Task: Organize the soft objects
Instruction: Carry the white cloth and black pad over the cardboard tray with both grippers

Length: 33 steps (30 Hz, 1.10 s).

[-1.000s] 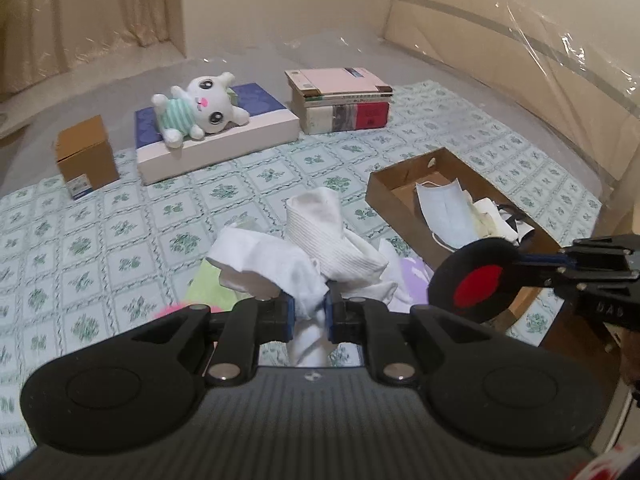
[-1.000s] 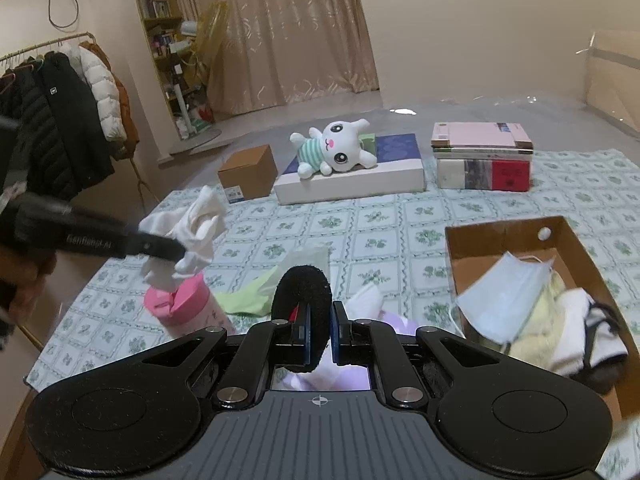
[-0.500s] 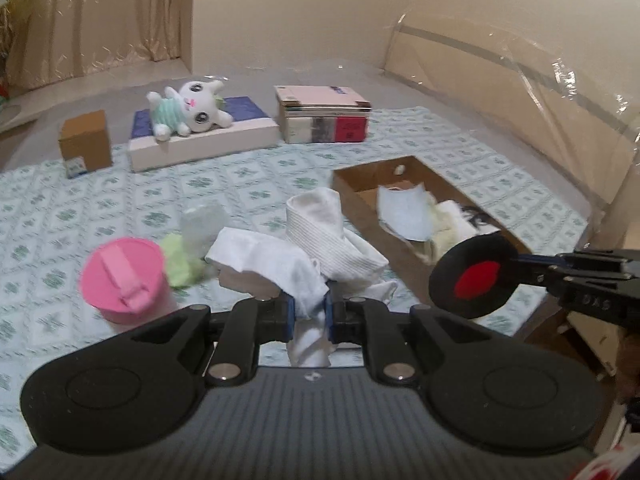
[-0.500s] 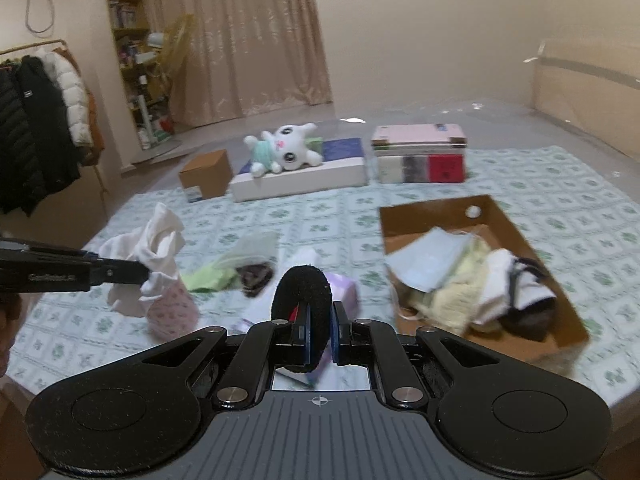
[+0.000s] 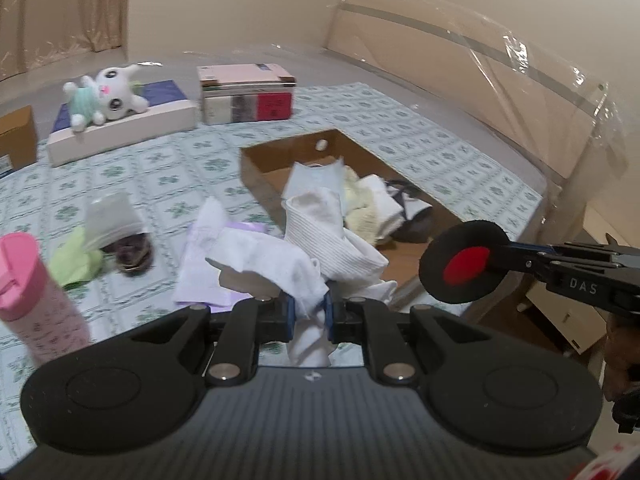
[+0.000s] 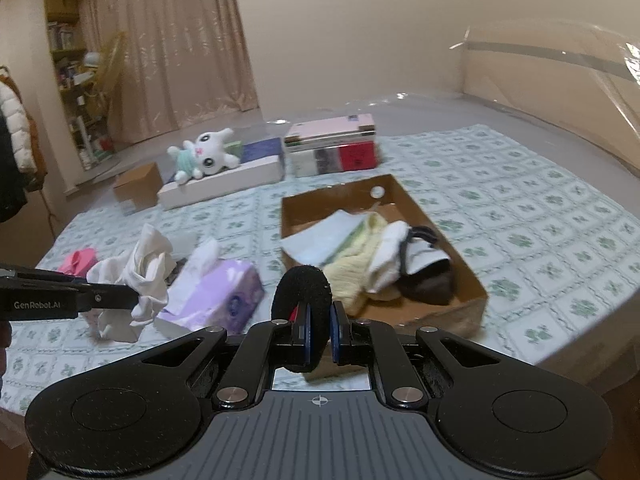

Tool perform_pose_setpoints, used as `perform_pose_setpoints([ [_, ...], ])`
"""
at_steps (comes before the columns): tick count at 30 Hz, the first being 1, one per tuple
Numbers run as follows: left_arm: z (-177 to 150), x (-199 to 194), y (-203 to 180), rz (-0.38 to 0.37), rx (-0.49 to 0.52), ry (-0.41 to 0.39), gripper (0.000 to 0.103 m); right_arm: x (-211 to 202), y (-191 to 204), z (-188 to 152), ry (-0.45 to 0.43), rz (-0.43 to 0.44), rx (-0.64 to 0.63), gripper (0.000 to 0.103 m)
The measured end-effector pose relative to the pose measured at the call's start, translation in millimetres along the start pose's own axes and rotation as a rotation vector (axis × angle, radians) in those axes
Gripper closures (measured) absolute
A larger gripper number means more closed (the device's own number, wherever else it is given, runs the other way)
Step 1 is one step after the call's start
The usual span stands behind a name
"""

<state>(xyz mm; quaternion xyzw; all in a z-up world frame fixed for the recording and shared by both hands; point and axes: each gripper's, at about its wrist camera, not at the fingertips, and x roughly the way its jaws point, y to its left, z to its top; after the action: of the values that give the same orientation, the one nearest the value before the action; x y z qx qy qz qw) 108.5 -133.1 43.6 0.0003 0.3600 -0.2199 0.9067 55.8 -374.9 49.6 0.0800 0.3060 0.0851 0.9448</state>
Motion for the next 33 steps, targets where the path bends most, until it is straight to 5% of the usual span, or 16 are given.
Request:
perform_pose_setpoints([
  [20, 11, 53, -43, -0.060, 0.047, 0.064, 0.091, 10, -52, -2, 0.052, -0.059, 0.018, 0.094],
  [33, 25, 90, -55, -0.058, 0.046, 0.078, 0.091, 30, -76, 38, 0.053, -0.040, -0.065, 0.094],
])
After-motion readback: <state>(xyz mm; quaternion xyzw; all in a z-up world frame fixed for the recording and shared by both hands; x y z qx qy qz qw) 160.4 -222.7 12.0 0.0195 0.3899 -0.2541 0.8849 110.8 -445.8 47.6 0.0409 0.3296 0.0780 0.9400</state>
